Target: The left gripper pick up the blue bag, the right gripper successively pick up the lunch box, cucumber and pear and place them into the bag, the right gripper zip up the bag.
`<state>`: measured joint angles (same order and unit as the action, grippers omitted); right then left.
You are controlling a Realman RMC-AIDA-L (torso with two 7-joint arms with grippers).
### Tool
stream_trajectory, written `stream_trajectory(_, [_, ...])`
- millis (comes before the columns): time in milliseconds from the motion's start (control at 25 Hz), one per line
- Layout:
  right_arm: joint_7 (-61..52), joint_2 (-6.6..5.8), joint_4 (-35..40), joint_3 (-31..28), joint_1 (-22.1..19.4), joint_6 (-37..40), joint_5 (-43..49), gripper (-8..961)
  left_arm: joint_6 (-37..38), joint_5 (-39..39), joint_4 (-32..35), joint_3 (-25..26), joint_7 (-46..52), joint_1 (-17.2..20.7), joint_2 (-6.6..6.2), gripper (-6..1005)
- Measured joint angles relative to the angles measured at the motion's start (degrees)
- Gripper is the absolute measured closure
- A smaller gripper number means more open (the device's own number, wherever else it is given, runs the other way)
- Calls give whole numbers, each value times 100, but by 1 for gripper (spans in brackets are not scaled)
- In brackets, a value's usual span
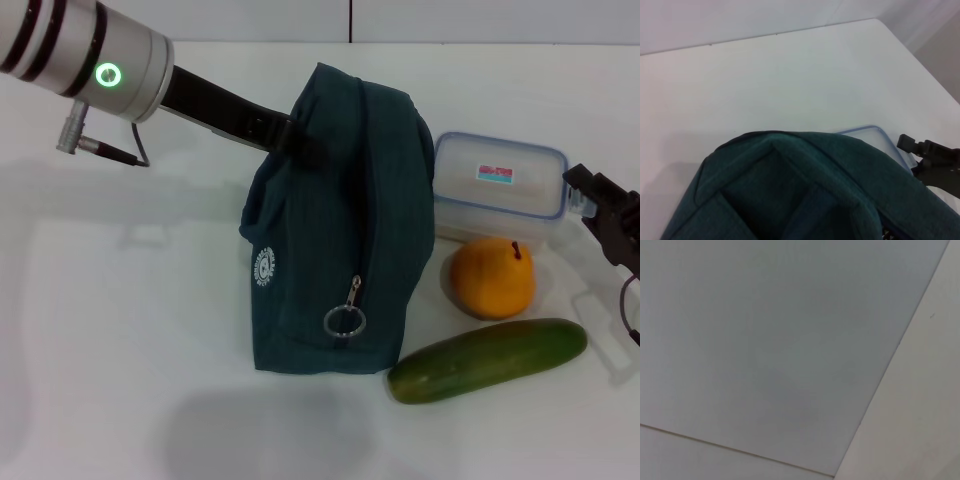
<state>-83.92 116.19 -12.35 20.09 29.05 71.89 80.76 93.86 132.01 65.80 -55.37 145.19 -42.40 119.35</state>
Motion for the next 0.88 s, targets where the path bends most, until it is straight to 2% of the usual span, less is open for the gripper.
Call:
stream_trajectory(360, [26, 0, 34, 5, -46, 133, 2, 654, 0, 0, 2, 0, -8, -2, 0, 957])
stream_trajectory(720, [34, -3, 125, 31, -106, 195, 0, 716, 1, 0, 3, 0, -13, -23, 0, 957])
stream_trajectory(880, [33, -11, 165, 50, -77, 175, 3, 830, 1, 0, 4, 0, -35, -23, 0, 957])
